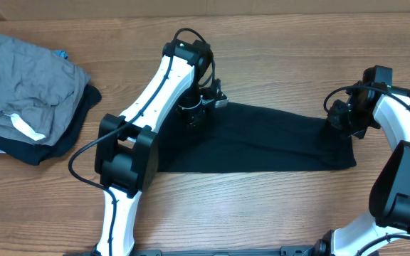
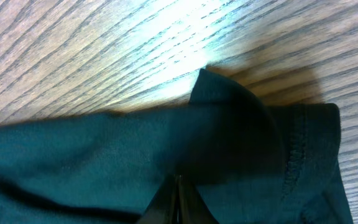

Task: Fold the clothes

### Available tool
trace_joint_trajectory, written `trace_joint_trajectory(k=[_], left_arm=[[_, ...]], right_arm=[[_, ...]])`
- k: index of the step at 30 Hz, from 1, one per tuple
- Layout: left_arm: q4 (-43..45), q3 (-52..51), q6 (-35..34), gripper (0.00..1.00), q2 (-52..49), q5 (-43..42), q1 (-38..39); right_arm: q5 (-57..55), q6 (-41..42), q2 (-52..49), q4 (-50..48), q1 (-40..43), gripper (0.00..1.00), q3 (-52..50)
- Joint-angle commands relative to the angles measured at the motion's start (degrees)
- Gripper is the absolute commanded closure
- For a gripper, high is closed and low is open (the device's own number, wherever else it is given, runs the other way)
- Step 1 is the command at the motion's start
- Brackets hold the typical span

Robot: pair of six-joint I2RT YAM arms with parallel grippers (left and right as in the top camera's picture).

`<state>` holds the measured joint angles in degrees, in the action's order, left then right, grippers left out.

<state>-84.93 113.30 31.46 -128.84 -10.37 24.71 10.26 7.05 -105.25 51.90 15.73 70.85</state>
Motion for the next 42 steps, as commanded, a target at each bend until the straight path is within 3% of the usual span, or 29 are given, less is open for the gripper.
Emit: trace_joint_trajectory(k=[1,3,8,13,19,26,27,28,29,36,42], left_arm=[[3.74,1.22,-2.97,0.69,-0.37,4.9,-0.11],[6.19,1.22,-2.64,0.58,-0.39,5.05,-0.28],[9.44,1.18,-0.42,0.57,-0.39,7.63,-0.33],[10.91,-2.21,7.45,0.6,-0.44,7.98,-0.37],[13.27,-6.25,10.99,0.57,-0.44,7.87,-0.37],[13.4,-6.27,10.99,0.72,-0.44,7.98,-0.37],[13.33,-6.27,10.99,0.79,-0.44,7.98,-0.37],[13.16,-6.27,10.99,0.94,-0.44,7.98,-0.37],[12.83,-6.27,10.99,0.96,-0.44,8.02,-0.37],[7.13,-6.25,10.32,0.96,-0.44,5.25,0.44],[1.95,-6.25,5.53,0.96,-0.44,4.46,2.03]], right_arm=[[0.31,-0.24,1.31,-0.26,-0.02,0.96,-0.46],[0.31,-0.24,1.31,-0.26,-0.02,0.96,-0.46],[0.31,-0.24,1.31,-0.26,-0.02,0.96,-0.46],[0.31,-0.24,1.31,-0.22,-0.02,0.96,-0.46],[0.31,-0.24,1.31,-0.26,-0.02,0.96,-0.46],[0.31,-0.24,1.31,-0.42,-0.02,0.96,-0.46],[0.31,-0.24,1.31,-0.42,-0.02,0.96,-0.46],[0.31,-0.24,1.31,-0.42,-0.02,0.96,-0.46],[0.31,-0.24,1.31,-0.44,-0.02,0.96,-0.46],[0.31,-0.24,1.31,-0.42,-0.02,0.96,-0.46],[0.31,-0.24,1.31,-0.28,-0.02,0.96,-0.46]])
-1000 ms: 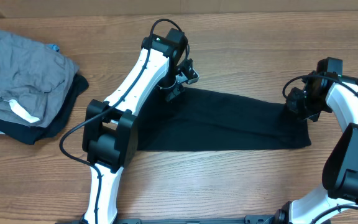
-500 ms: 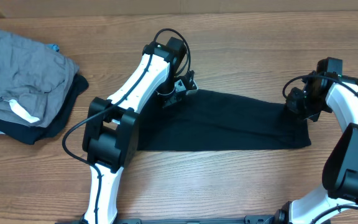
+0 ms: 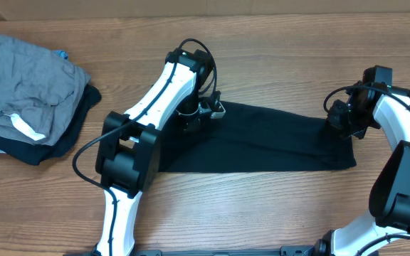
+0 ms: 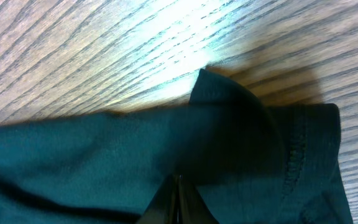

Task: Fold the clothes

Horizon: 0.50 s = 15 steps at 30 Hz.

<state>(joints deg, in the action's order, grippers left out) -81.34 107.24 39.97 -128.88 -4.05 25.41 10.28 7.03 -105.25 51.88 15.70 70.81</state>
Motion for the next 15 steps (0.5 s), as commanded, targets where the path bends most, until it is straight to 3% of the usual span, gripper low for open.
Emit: trace_joint_trajectory(k=[1,15], left_arm=[[-2.21,-0.2,-3.52,0.96,-0.39,-2.14,1.68],[-6.97,-0.22,-6.78,0.96,-0.39,-7.96,3.78]], right_arm=[[0.28,-0.22,1.31,-0.26,0.0,0.96,-0.42],[0.28,-0.22,1.31,-0.37,0.0,0.96,-0.42]])
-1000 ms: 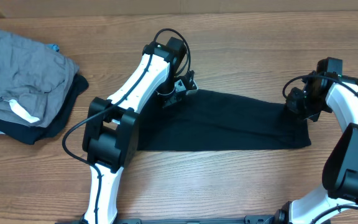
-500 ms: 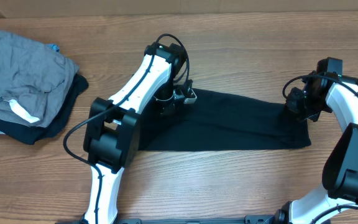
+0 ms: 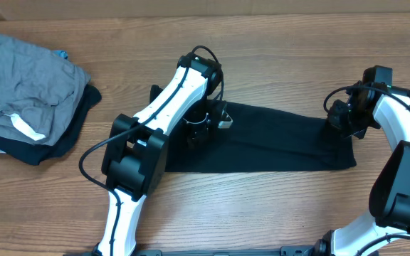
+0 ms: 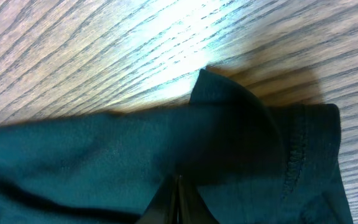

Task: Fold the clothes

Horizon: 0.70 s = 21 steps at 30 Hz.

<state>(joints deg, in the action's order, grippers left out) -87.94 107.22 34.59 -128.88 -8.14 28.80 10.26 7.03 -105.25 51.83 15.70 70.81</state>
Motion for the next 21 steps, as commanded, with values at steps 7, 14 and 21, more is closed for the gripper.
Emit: trace_joint_trajectory(k=[7,14,21], left_arm=[[-2.01,-0.2,-1.4,0.96,-0.39,-5.07,1.57],[-1.95,-0.11,-2.91,0.24,-0.39,-5.73,1.66],[2.99,1.27,-10.08,0.21,-0.39,-3.19,0.87]], right_arm=[[0.31,-0.22,1.31,-0.35,0.0,0.96,-0.42],[0.31,-0.22,1.31,-0.46,0.0,0.96,-0.42],[0.33,-0.46,1.31,-0.28,0.0,0.96,-0.42]])
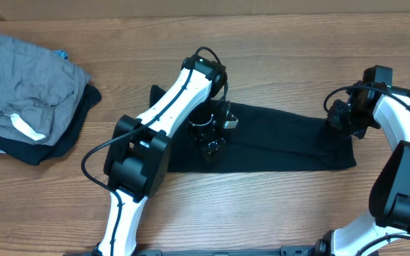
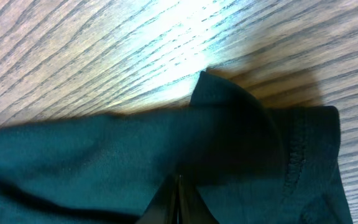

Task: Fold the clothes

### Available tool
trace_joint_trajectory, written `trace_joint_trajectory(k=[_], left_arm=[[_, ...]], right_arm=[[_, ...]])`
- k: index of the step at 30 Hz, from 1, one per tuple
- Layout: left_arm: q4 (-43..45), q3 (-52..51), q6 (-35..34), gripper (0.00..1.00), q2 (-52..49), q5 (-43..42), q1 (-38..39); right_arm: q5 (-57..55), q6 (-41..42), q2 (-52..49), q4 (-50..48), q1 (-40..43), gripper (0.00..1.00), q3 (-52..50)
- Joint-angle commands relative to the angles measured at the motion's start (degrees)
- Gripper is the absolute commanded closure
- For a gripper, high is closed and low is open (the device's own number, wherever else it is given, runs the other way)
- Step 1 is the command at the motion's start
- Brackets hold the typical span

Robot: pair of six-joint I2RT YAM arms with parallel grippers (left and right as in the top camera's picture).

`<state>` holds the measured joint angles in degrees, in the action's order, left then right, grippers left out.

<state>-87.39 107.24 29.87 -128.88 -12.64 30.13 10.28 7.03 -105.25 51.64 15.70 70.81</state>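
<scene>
A black garment (image 1: 283,142) lies spread in a long strip across the middle of the wooden table. My left gripper (image 1: 212,146) points down onto its left-middle part; from overhead its jaws are too dark against the cloth to read. My right gripper (image 1: 339,122) is at the garment's far right corner. In the right wrist view that gripper (image 2: 179,182) is shut, with its fingers pressed together on the dark cloth (image 2: 73,162). A small raised fold (image 2: 229,99) and the stitched hem (image 2: 294,155) lie just beyond it.
A pile of other clothes (image 1: 27,92), grey on top with dark and blue pieces under it, sits at the table's far left. Bare wood (image 1: 276,206) runs along the front of the garment, and more lies behind it.
My left gripper has moved toward the front and a little right over the garment, from near its middle-left to closer to its front edge. The right gripper and its corner are unchanged.
My left gripper stood at the garment's far left edge, stayed near there, then sat further toward the front and right at each later moment. A black corner now shows behind the left arm. My right gripper stayed shut on the right corner throughout.
</scene>
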Motion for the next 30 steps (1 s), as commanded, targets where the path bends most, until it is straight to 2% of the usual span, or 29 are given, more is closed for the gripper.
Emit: trace_joint_trajectory(k=[1,4,7,8,9,13,16,19,23,24,25,30], left_arm=[[2.93,1.25,-6.97,0.33,-0.39,2.12,-0.63],[3.61,1.25,-12.15,0.72,-0.39,5.22,-1.25],[5.81,1.25,-17.31,0.93,-0.39,5.53,-2.49],[7.1,1.25,-19.45,0.96,-0.39,5.44,-2.95],[8.63,1.25,-21.4,0.96,-0.39,4.61,-3.56],[12.79,1.25,-21.77,0.96,-0.39,-0.26,-5.09],[17.73,1.25,-27.67,0.93,-0.39,-0.48,-6.38],[20.46,1.22,-30.77,0.87,-0.39,-0.46,-6.82],[24.41,0.44,-31.36,0.83,-0.39,-0.31,-6.82],[25.9,0.0,-31.36,0.75,-0.44,-0.33,-6.82],[26.88,-0.28,-31.36,0.72,-0.44,-0.31,-6.82],[34.25,-4.55,-31.39,0.71,-0.46,-0.31,-6.82]], right_arm=[[0.5,-1.84,1.31,-0.07,0.0,0.96,-0.42],[5.03,-7.67,1.31,-0.15,0.0,0.96,-0.2],[9.77,-13.29,1.31,0.22,-0.28,0.96,0.55],[10.75,-14.56,1.33,0.35,-0.63,0.96,0.81],[11.67,-15.02,1.31,0.46,-1.27,0.96,1.16],[11.67,-17.79,1.31,1.14,-4.76,0.95,1.36],[7.13,-16.87,1.31,1.6,-7.89,0.82,1.38],[-5.6,-3.54,1.31,3.45,-8.46,0.79,1.36],[-7.58,1.99,1.33,4.44,-7.78,0.79,1.4],[-7.91,4.09,1.33,4.7,-7.15,0.77,1.4],[-8.13,5.51,1.31,5.16,-6.58,0.77,1.42],[-10.36,9.05,1.33,7.69,-1.27,0.72,2.89]])
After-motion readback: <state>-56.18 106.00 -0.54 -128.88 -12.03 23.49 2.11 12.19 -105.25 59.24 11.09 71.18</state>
